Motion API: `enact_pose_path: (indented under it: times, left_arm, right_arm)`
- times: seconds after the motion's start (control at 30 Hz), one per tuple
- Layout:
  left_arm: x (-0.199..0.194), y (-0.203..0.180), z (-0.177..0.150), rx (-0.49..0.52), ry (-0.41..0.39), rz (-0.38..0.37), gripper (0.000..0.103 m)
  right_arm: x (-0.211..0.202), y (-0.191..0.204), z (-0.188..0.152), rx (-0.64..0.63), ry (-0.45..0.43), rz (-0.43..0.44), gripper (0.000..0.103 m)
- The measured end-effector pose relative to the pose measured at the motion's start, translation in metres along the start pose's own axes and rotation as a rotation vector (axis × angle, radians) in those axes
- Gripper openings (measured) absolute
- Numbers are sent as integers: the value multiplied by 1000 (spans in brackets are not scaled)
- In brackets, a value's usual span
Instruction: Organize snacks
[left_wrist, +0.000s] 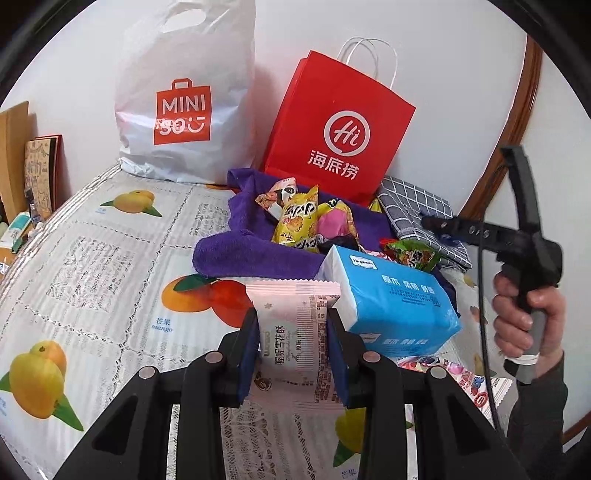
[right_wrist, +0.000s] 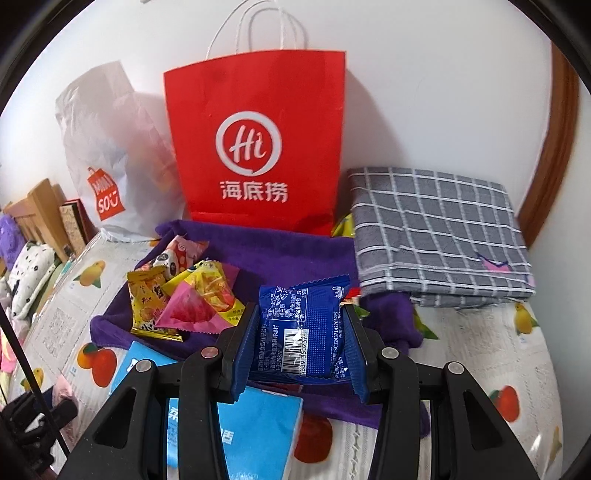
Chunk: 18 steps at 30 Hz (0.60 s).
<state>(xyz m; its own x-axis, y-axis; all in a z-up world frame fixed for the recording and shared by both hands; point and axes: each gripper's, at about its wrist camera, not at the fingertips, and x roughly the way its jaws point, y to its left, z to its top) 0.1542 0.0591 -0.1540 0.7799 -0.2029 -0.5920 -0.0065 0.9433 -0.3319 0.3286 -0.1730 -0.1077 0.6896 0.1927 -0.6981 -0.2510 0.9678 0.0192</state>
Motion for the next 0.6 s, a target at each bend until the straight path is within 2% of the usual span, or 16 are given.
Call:
enact_pose_path:
  times: [0.37, 0.43, 0.6]
  left_arm:
    - [-2, 2, 1, -26, 12, -23, 33]
    - [-2, 3, 1, -32, 15, -27, 33]
    - [-2, 4, 1, -36, 15, -35, 33]
  right_arm:
    - [38, -9, -7, 41, 83, 98, 44]
    - [46, -11, -7, 52, 121, 125, 44]
    - [60, -11, -9, 60, 146, 109, 44]
